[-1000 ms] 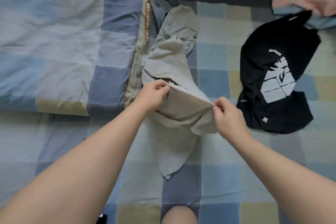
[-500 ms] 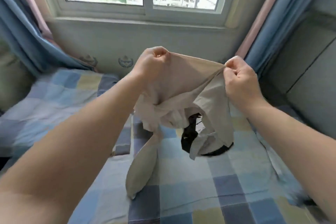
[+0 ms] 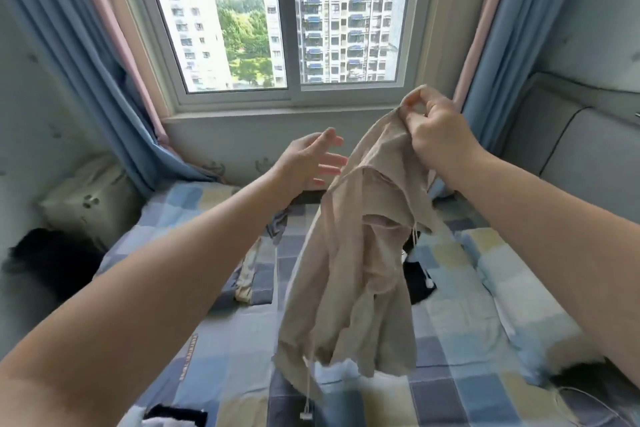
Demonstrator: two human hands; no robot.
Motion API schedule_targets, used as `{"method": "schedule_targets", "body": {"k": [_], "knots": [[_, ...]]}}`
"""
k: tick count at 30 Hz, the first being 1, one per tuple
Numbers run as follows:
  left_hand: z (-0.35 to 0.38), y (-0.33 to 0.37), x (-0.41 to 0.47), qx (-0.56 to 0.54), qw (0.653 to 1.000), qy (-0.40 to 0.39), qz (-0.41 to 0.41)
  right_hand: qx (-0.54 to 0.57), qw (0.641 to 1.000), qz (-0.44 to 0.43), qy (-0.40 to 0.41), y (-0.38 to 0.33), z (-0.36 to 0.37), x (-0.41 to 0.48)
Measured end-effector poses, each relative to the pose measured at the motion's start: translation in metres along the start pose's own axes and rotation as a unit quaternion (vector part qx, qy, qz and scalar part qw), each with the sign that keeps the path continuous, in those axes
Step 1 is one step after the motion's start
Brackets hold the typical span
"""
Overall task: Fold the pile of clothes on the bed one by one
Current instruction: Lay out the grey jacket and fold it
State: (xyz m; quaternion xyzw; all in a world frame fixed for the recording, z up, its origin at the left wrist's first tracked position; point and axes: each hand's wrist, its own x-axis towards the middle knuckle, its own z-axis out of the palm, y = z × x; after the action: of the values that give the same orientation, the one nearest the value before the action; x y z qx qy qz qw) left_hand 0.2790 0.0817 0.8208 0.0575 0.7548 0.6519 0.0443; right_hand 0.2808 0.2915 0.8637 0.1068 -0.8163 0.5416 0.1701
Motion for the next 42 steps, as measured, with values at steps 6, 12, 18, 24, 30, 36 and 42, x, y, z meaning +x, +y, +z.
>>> {"method": "schedule_targets", "body": {"k": [6,12,18,24,30,36,42], "knots": [[0.018,-0.001,-0.067,0.146,0.982,-0.072,0.101,0.093,0.995,0.005,0.037,-0.035,-0.005,-0.026],[-0.033,0.027,-0.087,0.16,0.981,0.071,0.083,0.116,0.986,0.096,0.077,-0.035,-0.016,-0.054],[-0.073,0.072,-0.114,0.238,0.968,-0.058,0.052,0.05,0.986,0.159,0.031,-0.02,-0.024,-0.072],[-0.063,0.1,-0.119,0.098,0.995,0.015,0.03,0.008,0.988,0.143,0.062,-0.027,-0.016,-0.049],[-0.027,0.137,-0.095,-0.048,0.988,0.14,0.038,0.011,0.998,-0.054,-0.034,-0.076,0.004,-0.066],[0.04,0.148,-0.074,-0.109,0.99,0.094,0.003,0.033,0.997,-0.011,-0.063,-0.054,0.026,-0.071],[0.06,0.141,-0.051,-0.146,0.973,0.178,0.033,-0.045,0.998,-0.013,-0.032,0.019,-0.018,-0.052]]}}
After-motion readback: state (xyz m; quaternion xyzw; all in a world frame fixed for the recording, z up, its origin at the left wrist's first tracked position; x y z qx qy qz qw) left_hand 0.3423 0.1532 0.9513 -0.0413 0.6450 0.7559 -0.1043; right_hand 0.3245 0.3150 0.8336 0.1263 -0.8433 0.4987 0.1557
